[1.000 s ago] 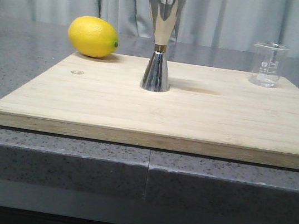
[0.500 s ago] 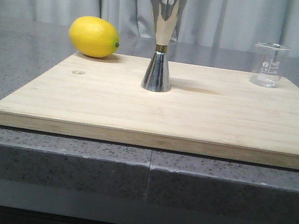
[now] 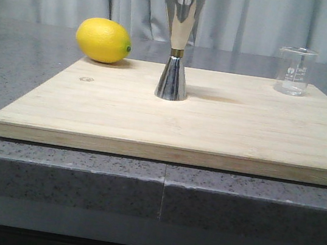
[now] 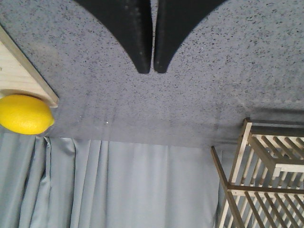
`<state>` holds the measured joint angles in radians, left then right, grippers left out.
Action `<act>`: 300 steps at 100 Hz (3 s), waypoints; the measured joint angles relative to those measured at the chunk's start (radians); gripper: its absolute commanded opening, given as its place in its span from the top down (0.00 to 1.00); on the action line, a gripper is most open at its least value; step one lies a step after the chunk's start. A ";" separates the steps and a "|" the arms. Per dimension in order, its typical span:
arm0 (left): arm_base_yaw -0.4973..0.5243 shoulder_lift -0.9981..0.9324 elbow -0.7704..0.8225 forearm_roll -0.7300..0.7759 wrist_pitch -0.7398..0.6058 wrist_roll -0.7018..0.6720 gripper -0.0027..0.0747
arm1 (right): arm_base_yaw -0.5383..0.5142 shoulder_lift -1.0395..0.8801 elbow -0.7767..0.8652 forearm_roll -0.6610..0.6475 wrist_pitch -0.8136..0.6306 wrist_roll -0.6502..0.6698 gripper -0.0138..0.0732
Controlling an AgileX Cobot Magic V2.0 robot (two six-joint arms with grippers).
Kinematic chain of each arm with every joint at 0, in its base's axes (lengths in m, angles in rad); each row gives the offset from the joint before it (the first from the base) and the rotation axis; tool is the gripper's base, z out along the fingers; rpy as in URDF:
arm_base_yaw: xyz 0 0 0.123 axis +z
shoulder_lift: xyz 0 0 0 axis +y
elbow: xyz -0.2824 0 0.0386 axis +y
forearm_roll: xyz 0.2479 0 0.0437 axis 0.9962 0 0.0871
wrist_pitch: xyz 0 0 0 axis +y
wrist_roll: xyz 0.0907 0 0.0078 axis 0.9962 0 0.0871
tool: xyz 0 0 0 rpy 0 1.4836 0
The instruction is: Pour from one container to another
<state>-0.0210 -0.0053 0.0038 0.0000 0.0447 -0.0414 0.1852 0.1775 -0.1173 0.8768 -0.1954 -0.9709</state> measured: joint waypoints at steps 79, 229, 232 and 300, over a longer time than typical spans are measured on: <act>0.000 0.000 0.000 0.000 0.002 0.000 0.99 | 0.000 0.000 0.000 0.000 0.000 0.000 0.92; 0.000 0.000 0.000 0.000 0.002 0.002 0.99 | -0.103 -0.033 0.127 -0.713 0.025 0.809 0.92; 0.000 0.000 0.000 0.000 0.002 0.002 0.99 | -0.103 -0.045 0.127 -0.715 0.038 0.809 0.92; 0.000 0.000 0.000 0.000 0.002 0.002 0.99 | -0.207 -0.187 0.127 -0.800 0.213 0.888 0.92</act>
<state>-0.0210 -0.0053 0.0038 0.0000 0.0469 -0.0398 -0.0222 -0.0094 0.0097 0.0766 0.0176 -0.0827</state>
